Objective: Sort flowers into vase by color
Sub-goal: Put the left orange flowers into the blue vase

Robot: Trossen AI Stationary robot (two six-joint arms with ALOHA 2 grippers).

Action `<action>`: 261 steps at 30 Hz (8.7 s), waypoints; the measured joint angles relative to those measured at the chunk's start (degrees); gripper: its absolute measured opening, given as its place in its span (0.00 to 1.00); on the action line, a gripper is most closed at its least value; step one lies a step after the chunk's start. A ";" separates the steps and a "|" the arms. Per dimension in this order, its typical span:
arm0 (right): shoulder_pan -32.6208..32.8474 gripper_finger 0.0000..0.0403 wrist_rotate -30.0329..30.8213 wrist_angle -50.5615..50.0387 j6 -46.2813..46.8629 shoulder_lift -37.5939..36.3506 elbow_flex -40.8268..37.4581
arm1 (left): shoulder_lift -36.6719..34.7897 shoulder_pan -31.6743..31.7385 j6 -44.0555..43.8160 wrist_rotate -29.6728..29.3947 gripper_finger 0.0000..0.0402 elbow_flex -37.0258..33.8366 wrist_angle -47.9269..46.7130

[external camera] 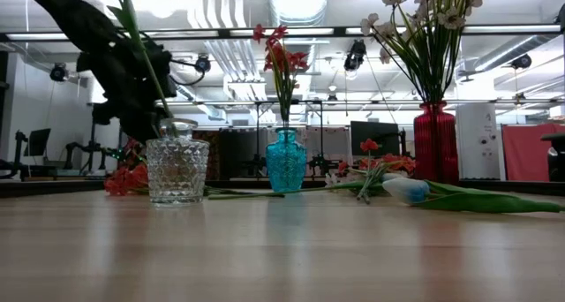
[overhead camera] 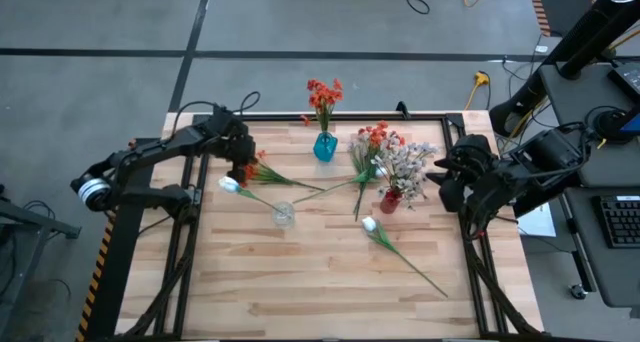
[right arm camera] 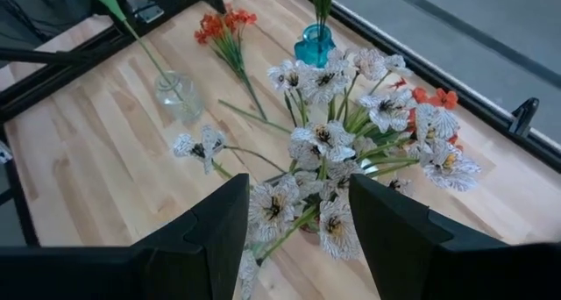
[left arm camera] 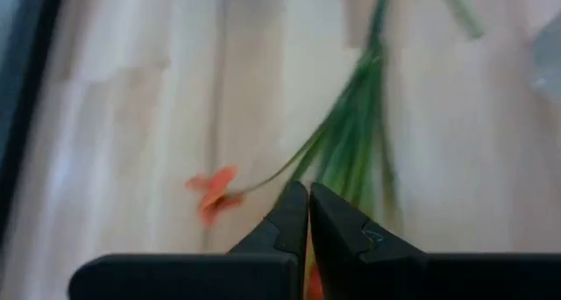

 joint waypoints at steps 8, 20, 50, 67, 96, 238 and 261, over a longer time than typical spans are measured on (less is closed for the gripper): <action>0.00 0.47 0.96 0.16 0.23 0.06 0.15 | 6.84 -2.18 3.93 2.30 0.00 0.60 -0.16; -0.01 0.47 0.90 0.28 0.38 0.98 0.15 | 13.50 -2.16 -1.45 3.04 0.10 4.21 4.08; 0.02 0.47 0.28 0.24 -0.30 1.59 1.27 | 17.55 -10.77 -5.60 -1.66 0.58 4.34 1.52; 0.02 0.47 0.24 0.24 -1.18 1.63 1.27 | 17.55 -10.75 -6.01 -7.53 0.15 4.32 1.79; 0.01 0.47 -0.67 6.07 -11.86 1.94 2.34 | 2.86 -10.62 -2.19 -23.51 0.00 16.19 -15.59; -22.69 0.06 -25.16 109.75 -79.69 12.84 -25.67 | 16.60 -85.07 -41.79 -66.48 0.22 72.73 -45.12; -12.83 0.06 -30.21 143.02 -83.07 15.98 -37.24 | 6.91 -75.53 -20.76 -50.94 0.19 7.65 72.41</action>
